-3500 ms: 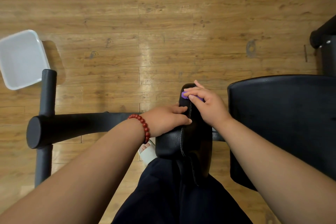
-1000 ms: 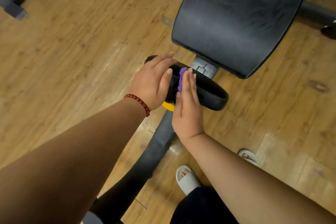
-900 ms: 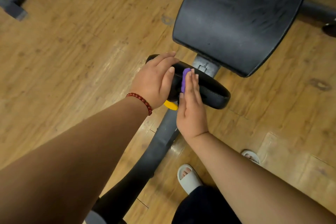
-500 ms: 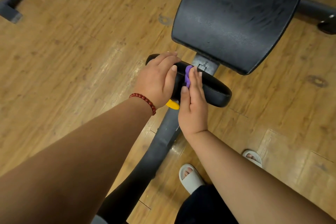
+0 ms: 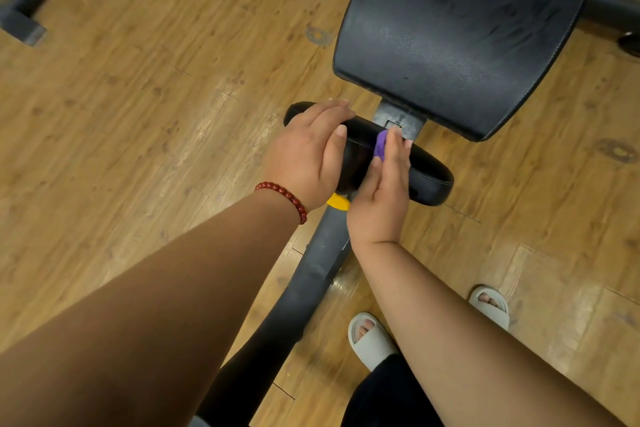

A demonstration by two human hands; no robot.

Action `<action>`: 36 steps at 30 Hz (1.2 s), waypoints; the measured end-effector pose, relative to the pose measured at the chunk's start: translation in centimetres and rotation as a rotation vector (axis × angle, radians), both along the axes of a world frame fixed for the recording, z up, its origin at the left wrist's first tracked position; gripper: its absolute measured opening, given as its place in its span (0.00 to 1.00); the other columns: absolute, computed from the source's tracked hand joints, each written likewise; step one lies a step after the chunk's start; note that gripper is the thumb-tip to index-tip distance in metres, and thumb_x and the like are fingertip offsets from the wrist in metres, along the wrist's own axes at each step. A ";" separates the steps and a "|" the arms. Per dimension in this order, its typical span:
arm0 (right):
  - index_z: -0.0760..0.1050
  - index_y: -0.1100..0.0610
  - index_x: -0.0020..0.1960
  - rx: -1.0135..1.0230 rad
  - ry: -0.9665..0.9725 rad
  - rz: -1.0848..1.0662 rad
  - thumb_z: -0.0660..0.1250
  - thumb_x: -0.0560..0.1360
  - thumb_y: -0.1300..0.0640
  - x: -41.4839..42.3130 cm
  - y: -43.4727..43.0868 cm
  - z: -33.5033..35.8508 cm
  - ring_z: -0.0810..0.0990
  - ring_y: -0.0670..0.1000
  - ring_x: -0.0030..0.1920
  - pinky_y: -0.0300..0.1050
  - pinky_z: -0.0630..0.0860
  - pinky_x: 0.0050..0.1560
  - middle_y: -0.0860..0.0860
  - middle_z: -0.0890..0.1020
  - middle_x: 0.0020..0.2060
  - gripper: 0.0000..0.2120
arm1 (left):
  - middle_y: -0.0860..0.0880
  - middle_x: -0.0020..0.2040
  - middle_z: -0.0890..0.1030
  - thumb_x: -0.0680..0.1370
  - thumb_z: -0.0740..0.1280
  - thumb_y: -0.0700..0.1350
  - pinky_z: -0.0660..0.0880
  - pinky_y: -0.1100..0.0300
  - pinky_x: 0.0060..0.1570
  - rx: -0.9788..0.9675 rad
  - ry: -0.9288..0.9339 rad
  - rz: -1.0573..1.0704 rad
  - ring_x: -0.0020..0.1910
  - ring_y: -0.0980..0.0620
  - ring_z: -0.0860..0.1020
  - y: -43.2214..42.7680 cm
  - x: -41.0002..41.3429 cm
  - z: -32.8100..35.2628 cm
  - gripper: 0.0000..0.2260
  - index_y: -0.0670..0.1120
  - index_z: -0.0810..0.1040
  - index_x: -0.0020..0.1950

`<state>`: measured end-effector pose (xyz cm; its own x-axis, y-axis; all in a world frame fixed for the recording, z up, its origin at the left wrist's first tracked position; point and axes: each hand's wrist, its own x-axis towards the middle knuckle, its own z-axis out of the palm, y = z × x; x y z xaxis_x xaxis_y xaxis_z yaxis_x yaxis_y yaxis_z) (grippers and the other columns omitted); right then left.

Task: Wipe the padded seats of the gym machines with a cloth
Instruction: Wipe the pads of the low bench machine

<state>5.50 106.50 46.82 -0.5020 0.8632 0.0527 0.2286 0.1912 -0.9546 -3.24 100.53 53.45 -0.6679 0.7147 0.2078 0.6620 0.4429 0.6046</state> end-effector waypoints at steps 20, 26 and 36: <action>0.60 0.61 0.75 0.306 -0.038 0.297 0.52 0.79 0.63 1.5 1.5 0.1 0.57 0.53 0.76 0.56 0.60 0.74 0.53 0.62 0.74 0.24 | 0.46 0.64 0.78 0.81 0.50 0.48 0.68 0.55 0.64 -0.001 0.003 0.003 0.65 0.48 0.73 0.1 0.0 -0.1 0.21 0.41 0.78 0.62; 0.64 0.64 0.74 0.290 -0.248 0.076 0.56 0.77 0.70 1.8 2.5 -1.3 0.56 0.56 0.76 0.59 0.58 0.74 0.59 0.62 0.75 0.25 | 0.46 0.64 0.78 0.81 0.49 0.49 0.66 0.59 0.63 -0.057 0.043 0.022 0.65 0.48 0.73 0.2 0.2 0.3 0.22 0.42 0.77 0.62; 0.65 0.65 0.73 0.606 -0.331 0.317 0.50 0.75 0.65 4.9 5.8 -2.7 0.60 0.55 0.74 0.57 0.63 0.72 0.60 0.68 0.72 0.26 | 0.44 0.62 0.77 0.80 0.57 0.50 0.70 0.57 0.57 -0.044 0.177 -0.003 0.59 0.43 0.75 0.3 0.3 -0.2 0.17 0.44 0.81 0.59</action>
